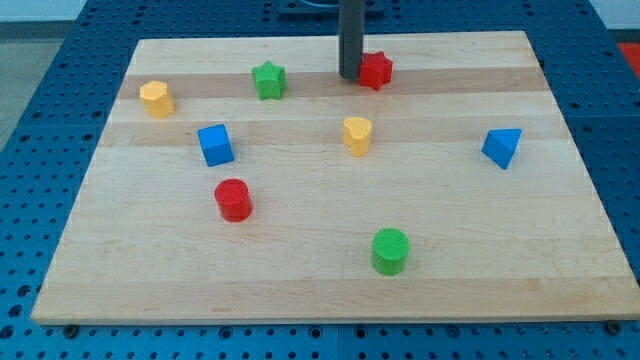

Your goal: Move the green star towards top center

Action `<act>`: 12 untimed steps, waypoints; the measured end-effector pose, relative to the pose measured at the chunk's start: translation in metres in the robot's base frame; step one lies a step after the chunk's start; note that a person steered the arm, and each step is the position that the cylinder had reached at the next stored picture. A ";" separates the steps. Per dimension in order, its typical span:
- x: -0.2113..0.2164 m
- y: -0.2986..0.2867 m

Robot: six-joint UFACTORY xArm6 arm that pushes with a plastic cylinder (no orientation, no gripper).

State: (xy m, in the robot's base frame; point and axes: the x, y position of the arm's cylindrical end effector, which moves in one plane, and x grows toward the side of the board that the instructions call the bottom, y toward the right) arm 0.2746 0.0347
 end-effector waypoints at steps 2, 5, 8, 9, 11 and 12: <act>0.000 0.047; -0.051 -0.036; -0.004 -0.211; 0.000 -0.211; 0.038 -0.173; 0.036 -0.166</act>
State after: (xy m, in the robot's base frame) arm 0.3105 -0.1310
